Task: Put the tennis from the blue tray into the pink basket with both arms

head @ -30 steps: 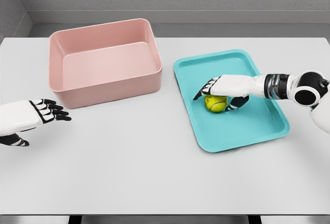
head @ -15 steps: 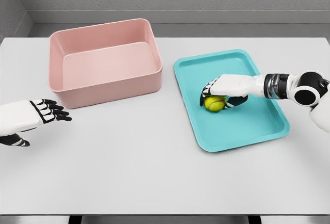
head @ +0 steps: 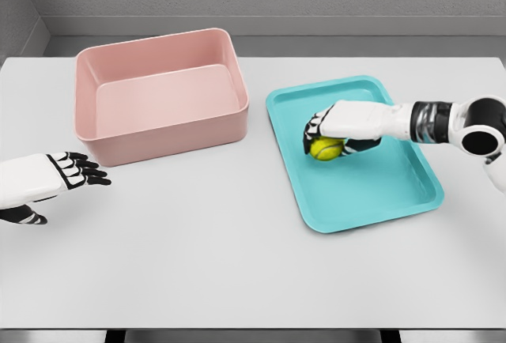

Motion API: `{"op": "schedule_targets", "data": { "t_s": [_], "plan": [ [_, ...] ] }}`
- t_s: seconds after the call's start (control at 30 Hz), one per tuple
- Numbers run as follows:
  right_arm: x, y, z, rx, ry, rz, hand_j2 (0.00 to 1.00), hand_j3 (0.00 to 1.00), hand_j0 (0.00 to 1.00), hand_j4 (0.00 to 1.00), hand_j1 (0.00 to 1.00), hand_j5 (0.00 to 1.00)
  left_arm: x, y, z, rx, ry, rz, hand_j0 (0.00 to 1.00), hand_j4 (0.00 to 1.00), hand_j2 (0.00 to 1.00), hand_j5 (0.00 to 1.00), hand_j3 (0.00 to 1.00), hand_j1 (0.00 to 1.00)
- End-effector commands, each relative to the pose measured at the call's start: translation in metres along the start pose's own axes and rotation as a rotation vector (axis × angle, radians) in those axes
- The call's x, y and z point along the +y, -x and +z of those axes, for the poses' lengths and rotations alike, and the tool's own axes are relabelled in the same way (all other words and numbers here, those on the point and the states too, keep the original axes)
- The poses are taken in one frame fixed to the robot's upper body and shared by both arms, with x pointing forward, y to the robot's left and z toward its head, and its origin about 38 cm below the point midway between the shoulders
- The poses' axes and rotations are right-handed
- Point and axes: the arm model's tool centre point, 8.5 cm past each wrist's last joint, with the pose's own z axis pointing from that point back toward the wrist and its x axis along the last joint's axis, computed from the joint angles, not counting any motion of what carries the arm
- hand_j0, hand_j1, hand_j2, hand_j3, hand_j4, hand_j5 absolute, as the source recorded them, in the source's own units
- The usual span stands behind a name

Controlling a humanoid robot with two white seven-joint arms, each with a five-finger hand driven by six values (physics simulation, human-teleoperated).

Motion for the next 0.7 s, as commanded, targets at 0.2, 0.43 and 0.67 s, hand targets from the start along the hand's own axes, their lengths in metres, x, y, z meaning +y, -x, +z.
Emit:
{"op": "schedule_targets", "data": {
  "t_s": [0.2, 0.43, 0.67],
  "plan": [
    [-0.024, -0.052, -0.019, -0.137, 0.034, 0.118, 0.53, 0.53, 0.53, 0.53, 0.53, 0.53, 0.0, 0.0, 0.0, -0.001, -0.002, 0.005, 1.0, 1.0, 1.0, 1.0, 1.0, 1.0],
    [-0.029, -0.093, -0.059, -0.238, 0.032, 0.202, 0.53, 0.53, 0.53, 0.53, 0.53, 0.53, 0.0, 0.0, 0.0, -0.001, -0.002, 0.005, 1.0, 1.0, 1.0, 1.0, 1.0, 1.0],
    [-0.033, -0.122, -0.089, -0.326, 0.037, 0.225, 0.53, 0.53, 0.53, 0.53, 0.53, 0.53, -0.001, -0.001, -0.002, -0.004, -0.006, 0.006, 1.0, 1.0, 1.0, 1.0, 1.0, 1.0]
  ]
}}
